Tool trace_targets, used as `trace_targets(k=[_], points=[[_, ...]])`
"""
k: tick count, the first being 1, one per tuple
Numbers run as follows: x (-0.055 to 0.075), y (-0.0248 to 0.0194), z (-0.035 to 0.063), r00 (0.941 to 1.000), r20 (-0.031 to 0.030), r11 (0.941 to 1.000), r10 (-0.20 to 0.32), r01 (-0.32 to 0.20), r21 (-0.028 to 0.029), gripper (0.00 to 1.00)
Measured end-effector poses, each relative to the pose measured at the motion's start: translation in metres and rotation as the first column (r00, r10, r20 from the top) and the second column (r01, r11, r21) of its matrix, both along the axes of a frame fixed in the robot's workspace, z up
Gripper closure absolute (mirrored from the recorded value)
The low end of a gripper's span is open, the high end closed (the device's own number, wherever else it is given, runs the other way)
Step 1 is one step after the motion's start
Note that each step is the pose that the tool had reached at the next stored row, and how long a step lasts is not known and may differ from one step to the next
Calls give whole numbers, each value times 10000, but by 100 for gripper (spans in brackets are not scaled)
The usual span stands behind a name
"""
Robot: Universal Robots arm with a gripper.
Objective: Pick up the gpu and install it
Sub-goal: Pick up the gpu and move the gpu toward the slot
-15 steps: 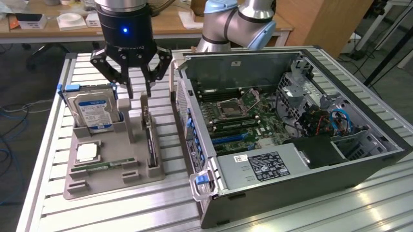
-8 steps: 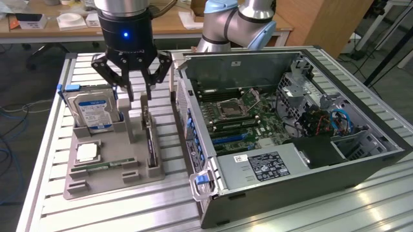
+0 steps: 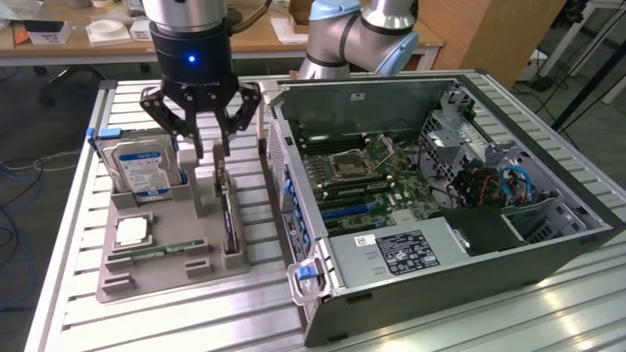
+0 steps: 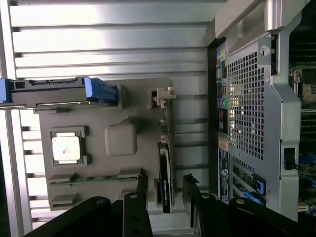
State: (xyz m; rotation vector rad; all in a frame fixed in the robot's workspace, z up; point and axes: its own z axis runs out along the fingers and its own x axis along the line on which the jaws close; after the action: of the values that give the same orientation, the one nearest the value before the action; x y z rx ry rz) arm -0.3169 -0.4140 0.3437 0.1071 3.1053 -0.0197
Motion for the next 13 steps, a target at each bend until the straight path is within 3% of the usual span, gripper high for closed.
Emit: trace_targets(k=[13], points=[[0,-6,-101,10000,0,9999,0,0,-137,59]])
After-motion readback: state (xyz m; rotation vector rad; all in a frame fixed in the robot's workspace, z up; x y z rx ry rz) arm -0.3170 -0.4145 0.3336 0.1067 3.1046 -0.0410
